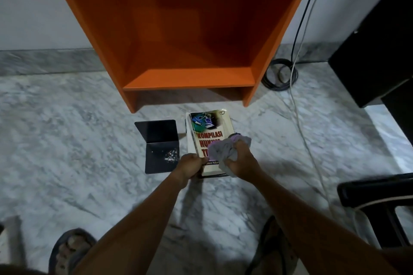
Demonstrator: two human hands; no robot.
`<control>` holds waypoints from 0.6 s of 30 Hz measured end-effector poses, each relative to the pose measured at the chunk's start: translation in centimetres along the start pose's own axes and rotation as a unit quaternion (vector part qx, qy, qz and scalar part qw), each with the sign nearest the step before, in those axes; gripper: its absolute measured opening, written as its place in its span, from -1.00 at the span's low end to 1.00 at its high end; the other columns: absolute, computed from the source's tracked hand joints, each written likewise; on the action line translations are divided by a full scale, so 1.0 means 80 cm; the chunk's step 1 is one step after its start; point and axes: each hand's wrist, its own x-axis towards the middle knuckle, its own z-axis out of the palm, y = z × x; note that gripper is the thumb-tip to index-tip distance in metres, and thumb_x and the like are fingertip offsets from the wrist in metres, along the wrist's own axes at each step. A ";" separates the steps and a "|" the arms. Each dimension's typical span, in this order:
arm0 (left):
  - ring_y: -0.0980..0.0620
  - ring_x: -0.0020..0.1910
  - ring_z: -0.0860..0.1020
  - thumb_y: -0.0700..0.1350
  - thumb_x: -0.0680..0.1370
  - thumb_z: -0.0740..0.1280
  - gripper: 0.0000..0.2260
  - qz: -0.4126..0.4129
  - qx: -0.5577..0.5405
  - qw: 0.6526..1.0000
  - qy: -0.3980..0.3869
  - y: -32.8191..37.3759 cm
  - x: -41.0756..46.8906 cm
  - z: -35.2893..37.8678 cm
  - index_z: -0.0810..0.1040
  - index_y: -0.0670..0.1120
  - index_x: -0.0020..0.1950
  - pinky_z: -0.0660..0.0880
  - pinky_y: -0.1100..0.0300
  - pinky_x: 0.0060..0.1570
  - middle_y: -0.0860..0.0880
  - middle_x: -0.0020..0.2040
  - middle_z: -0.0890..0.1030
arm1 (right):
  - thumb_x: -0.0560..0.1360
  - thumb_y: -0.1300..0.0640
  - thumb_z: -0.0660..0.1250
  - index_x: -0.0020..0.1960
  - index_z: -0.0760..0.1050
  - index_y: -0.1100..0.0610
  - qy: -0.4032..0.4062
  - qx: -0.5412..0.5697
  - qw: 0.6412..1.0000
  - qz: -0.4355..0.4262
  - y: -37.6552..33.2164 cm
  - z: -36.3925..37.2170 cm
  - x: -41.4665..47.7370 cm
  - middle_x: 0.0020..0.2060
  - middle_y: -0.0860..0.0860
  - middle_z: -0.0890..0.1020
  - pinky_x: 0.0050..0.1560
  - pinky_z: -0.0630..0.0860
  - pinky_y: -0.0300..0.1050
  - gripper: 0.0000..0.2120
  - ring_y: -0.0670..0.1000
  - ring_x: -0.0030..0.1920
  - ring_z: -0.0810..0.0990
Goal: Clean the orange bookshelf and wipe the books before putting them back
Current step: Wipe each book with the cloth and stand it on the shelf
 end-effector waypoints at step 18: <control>-0.20 0.07 0.67 -0.44 0.47 0.39 -0.46 0.165 -0.087 0.960 -0.210 0.057 -0.128 -0.057 0.58 0.02 0.37 0.64 -0.02 -0.05 -0.25 0.17 0.68 | 0.58 -0.34 0.16 0.42 0.33 -0.09 0.150 0.116 0.980 -0.061 -0.229 -0.065 -0.028 0.41 0.00 0.45 0.34 0.40 0.08 -0.49 0.08 0.41 0.43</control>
